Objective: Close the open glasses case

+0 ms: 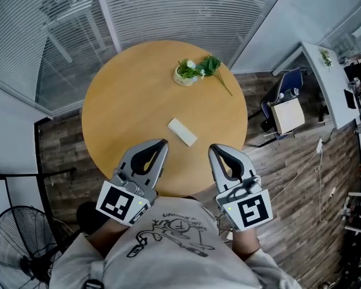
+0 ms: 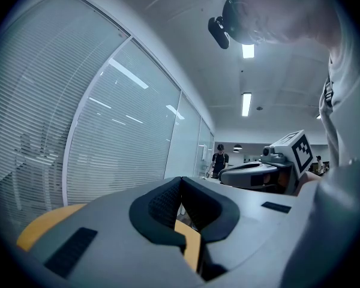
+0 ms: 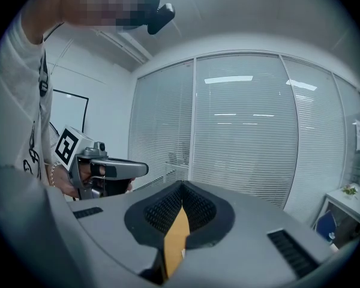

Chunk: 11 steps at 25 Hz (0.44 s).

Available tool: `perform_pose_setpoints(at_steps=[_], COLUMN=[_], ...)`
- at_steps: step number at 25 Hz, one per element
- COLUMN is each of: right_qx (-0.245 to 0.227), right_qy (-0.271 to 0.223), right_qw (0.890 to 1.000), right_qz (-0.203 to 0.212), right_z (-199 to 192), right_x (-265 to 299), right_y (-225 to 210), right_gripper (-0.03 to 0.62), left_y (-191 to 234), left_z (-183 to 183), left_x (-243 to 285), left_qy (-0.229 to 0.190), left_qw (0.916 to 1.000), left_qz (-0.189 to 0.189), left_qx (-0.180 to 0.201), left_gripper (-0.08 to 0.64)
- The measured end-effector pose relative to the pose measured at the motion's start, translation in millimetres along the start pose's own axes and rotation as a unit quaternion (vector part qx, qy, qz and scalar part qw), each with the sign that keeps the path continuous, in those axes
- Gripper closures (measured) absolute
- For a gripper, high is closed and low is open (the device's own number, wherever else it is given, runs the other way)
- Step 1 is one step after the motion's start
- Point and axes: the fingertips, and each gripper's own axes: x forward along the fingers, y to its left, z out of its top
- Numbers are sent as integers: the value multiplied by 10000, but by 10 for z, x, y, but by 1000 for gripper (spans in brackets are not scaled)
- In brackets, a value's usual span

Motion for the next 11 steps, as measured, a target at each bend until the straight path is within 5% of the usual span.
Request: perform_pose_setpoints(at_steps=[11], right_qx=[89], right_qy=[-186], right_qw=[9998], right_qz=[-57], right_z=[69], right_x=[86], right_y=[-19], right_gripper=[583], left_y=[68], left_z=[-36], left_x=[21], left_qy=[67], left_qw=[10000], left_qz=[13], left_qx=[-52], left_gripper=[541])
